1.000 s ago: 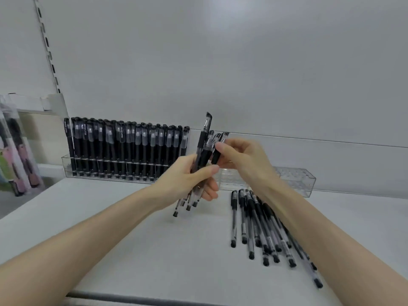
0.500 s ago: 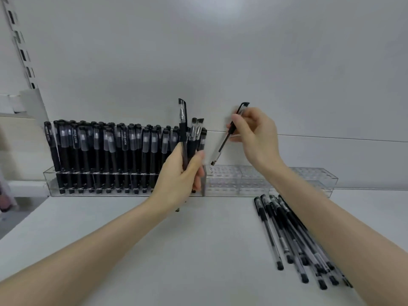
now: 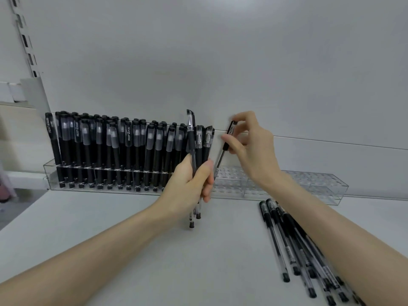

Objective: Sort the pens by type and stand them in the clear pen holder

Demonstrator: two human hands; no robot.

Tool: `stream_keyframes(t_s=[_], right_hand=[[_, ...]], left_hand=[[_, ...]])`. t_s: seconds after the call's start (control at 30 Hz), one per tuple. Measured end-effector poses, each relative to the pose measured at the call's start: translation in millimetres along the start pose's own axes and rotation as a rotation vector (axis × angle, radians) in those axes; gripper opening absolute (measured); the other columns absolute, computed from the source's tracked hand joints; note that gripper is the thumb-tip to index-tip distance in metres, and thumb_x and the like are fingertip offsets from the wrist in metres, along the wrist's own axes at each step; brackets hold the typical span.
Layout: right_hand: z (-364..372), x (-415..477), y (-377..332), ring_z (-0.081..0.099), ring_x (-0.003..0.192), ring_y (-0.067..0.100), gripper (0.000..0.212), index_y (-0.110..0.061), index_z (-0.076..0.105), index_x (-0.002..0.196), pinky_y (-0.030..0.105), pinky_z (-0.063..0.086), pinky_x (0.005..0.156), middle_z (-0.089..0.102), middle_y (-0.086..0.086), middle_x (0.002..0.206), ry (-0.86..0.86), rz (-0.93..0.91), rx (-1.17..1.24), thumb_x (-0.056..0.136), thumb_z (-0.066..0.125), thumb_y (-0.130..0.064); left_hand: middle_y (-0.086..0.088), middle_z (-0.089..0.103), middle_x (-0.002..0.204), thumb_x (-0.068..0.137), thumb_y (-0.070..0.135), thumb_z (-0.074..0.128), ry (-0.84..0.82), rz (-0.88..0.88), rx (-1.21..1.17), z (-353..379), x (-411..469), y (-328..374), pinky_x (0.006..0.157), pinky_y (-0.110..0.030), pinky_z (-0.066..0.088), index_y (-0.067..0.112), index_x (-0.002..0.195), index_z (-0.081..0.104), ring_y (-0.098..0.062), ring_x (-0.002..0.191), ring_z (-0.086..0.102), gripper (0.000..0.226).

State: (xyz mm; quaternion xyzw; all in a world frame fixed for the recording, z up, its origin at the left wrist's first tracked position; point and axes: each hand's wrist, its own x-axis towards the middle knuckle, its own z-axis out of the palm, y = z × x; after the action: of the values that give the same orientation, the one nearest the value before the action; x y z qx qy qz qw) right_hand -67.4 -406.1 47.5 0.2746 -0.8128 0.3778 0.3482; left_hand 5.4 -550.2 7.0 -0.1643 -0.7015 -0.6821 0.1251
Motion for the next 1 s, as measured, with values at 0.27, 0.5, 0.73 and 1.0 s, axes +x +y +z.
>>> stream_keyframes(t_s=[0.27,0.5,0.73,1.0], right_hand=[[-4,9,-3,0.064,0.07,0.028,0.023,-0.009,0.059,0.109,0.047,0.054,0.072,0.061,0.005,0.081,-0.042,-0.042,-0.034,0.087,0.065,-0.009],[-6,13,-10,0.064,0.073,0.024,0.017,-0.013,0.06,0.107,0.045,0.054,0.077,0.062,0.001,0.078,-0.07,0.021,-0.014,0.09,0.061,-0.01],[-6,17,-13,0.064,0.074,0.026,0.016,-0.011,0.059,0.105,0.046,0.055,0.076,0.061,0.001,0.079,-0.107,0.025,-0.057,0.09,0.059,-0.006],[-6,11,-14,0.065,0.074,0.028,0.016,-0.015,0.066,0.105,0.048,0.053,0.077,0.063,-0.001,0.077,-0.114,0.041,-0.107,0.089,0.063,-0.013]], left_hand=[[-0.001,0.047,0.061,0.097,0.008,0.046,0.0,-0.008,-0.077,0,-1,5,0.054,-0.024,0.047,0.006,0.087,0.045,-0.012,0.051,0.044,0.01],[0.002,0.047,0.058,0.098,0.017,0.046,-0.035,-0.066,-0.121,0,-4,6,0.059,-0.027,0.048,0.008,0.092,0.047,-0.013,0.051,0.043,0.011],[0.006,0.044,0.056,0.093,0.011,0.054,-0.098,-0.018,-0.045,-2,-5,-2,0.061,-0.024,0.047,0.013,0.096,0.052,-0.011,0.053,0.042,0.004],[0.006,0.053,0.058,0.092,0.006,0.056,-0.06,0.061,0.006,-3,-6,-2,0.059,-0.013,0.046,0.005,0.094,0.054,-0.005,0.055,0.051,0.003]])
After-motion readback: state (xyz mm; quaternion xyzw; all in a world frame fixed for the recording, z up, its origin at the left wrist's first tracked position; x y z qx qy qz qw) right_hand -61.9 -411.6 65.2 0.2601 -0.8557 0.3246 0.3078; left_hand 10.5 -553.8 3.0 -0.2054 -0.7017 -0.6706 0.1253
